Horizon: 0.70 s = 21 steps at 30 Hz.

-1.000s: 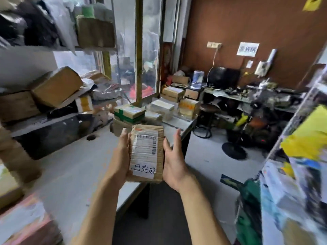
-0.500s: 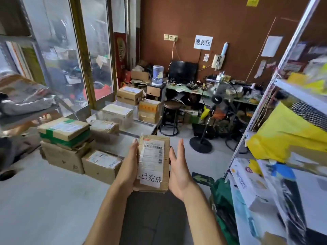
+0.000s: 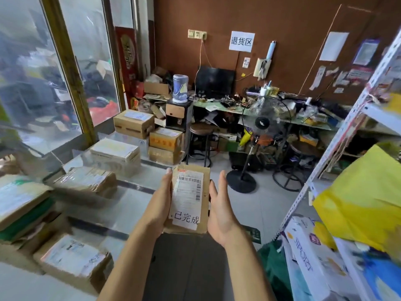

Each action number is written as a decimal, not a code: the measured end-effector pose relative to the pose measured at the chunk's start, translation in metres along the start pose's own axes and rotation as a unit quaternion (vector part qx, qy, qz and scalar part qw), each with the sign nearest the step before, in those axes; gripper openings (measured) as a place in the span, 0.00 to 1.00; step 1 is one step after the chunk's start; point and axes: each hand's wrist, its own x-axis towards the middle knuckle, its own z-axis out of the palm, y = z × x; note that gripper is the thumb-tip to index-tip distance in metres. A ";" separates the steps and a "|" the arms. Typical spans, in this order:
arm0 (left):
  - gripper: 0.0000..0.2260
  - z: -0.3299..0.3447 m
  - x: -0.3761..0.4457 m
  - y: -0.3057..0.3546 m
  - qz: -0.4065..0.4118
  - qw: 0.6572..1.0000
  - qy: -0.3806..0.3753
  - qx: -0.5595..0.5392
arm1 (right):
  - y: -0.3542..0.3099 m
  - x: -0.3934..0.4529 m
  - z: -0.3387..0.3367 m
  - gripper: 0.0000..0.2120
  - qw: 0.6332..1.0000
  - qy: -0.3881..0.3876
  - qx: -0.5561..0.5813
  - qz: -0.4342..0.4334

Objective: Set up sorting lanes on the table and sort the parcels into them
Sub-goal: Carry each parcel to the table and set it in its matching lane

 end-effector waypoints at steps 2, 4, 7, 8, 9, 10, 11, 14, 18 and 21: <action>0.27 0.013 0.035 0.000 0.002 1.000 -0.001 0.003 | -0.008 0.033 -0.022 0.24 1.000 -0.007 -0.009 0.010; 0.28 0.025 0.068 0.003 -0.006 1.000 0.012 -0.009 | -0.020 0.066 -0.042 0.24 0.999 -0.022 -0.008 0.025; 0.30 0.049 0.128 0.013 -0.015 0.999 0.033 -0.027 | -0.046 0.120 -0.075 0.25 0.998 -0.054 -0.011 0.040; 0.31 0.058 0.146 0.021 -0.015 0.999 0.041 -0.029 | -0.057 0.139 -0.086 0.26 0.997 -0.060 -0.010 0.040; 0.32 0.065 0.161 0.026 -0.020 0.998 0.050 -0.028 | -0.066 0.154 -0.093 0.25 0.997 -0.062 -0.015 0.043; 0.32 0.070 0.178 0.031 -0.023 0.997 0.065 -0.031 | -0.077 0.171 -0.100 0.25 0.997 -0.061 -0.023 0.043; 0.30 0.073 0.195 0.033 -0.023 0.996 0.077 -0.036 | -0.086 0.187 -0.106 0.24 0.997 -0.061 -0.036 0.042; 0.27 0.074 0.239 0.036 -0.022 0.993 0.094 -0.069 | -0.109 0.228 -0.114 0.23 0.994 -0.072 -0.055 0.054; 0.25 0.065 0.292 0.039 -0.017 0.986 0.159 -0.057 | -0.120 0.291 -0.116 0.24 0.989 -0.111 -0.071 0.069; 0.26 0.046 0.323 0.045 -0.024 0.979 0.186 -0.076 | -0.129 0.330 -0.103 0.22 0.984 -0.127 -0.090 0.091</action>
